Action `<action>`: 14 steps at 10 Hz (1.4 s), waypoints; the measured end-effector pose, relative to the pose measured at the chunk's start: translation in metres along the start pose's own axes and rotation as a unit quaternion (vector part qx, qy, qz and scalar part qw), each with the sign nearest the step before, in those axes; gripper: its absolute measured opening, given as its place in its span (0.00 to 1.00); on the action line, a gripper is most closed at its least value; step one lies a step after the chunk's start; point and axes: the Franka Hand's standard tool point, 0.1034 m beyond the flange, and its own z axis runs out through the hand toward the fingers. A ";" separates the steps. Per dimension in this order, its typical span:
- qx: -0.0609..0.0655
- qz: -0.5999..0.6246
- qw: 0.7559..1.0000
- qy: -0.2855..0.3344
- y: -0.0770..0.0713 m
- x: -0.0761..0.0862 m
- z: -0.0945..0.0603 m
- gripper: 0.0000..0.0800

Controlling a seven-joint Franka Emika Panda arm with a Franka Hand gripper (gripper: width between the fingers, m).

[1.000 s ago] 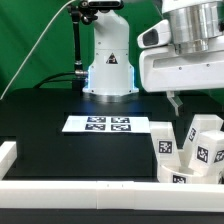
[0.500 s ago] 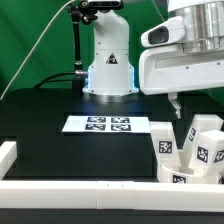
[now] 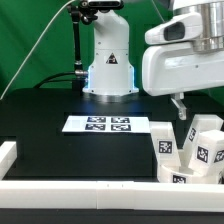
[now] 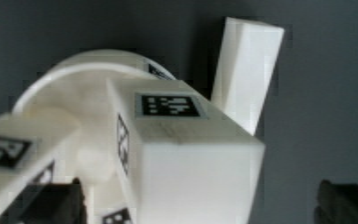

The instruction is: Assemble stool

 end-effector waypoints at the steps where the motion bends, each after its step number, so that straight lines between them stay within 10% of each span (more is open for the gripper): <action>1: 0.000 -0.053 0.999 -0.007 0.001 -0.003 0.002 0.81; 6: -0.005 -0.197 0.980 -0.011 0.006 -0.004 0.003 0.81; 14: -0.036 -0.541 0.839 -0.051 0.017 -0.005 0.012 0.81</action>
Offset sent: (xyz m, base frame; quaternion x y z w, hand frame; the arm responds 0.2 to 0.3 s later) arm 0.0000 0.0000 0.0000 0.0000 0.0000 -0.1938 0.9810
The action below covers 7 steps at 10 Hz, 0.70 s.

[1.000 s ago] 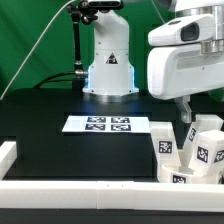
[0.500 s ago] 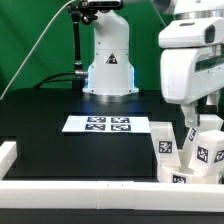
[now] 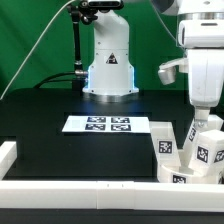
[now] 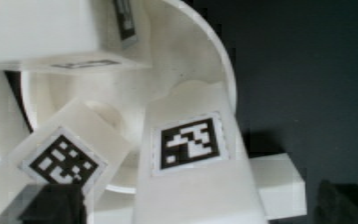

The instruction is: Assemble stool

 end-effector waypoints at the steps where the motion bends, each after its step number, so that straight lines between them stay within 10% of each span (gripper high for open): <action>1: 0.000 -0.040 0.999 -0.007 -0.001 0.000 0.004 0.81; 5: 0.000 -0.091 0.996 -0.018 -0.002 -0.003 0.008 0.80; 7: 0.001 -0.091 0.996 -0.018 -0.002 -0.004 0.009 0.42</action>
Offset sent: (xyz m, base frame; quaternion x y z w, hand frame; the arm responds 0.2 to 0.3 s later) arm 0.0007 0.0016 -0.0011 0.0031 -0.0032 -0.0636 0.9980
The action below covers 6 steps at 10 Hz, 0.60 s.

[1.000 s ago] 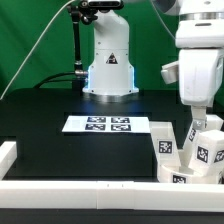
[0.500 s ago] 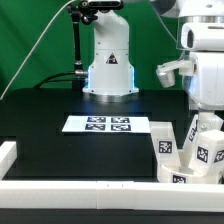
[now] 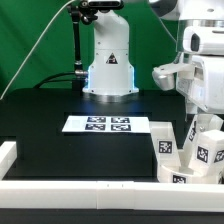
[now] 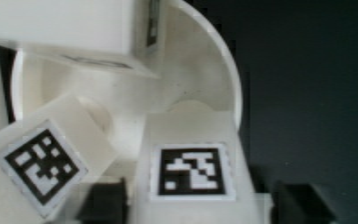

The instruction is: Assemble stool

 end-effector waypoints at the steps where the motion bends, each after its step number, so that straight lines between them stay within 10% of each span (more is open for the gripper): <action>1: 0.000 0.003 1.000 0.000 0.000 0.000 0.000 0.42; 6: 0.026 0.187 0.982 -0.002 -0.001 -0.005 0.001 0.42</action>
Offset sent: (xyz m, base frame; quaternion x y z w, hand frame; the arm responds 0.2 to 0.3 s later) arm 0.0021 -0.0078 -0.0036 0.0600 -0.0162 0.0721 0.9955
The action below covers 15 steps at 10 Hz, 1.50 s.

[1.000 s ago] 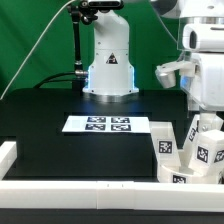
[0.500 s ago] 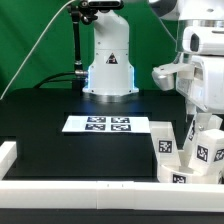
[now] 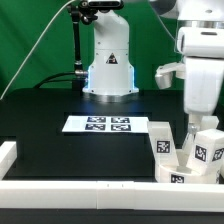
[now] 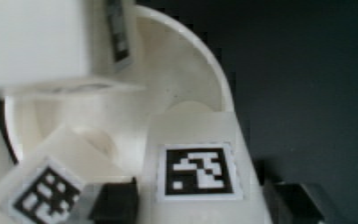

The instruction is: Assemble stool

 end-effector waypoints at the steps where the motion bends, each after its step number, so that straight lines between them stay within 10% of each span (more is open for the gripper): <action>1: 0.010 0.063 0.998 0.008 0.001 -0.002 0.000 0.42; 7: 0.015 0.254 0.967 0.009 0.000 -0.001 0.000 0.42; 15: 0.032 0.586 0.809 0.030 0.000 0.002 0.002 0.42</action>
Offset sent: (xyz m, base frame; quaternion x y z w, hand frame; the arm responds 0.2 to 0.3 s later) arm 0.0000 0.0000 0.0000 0.0000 0.0000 0.1938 0.9810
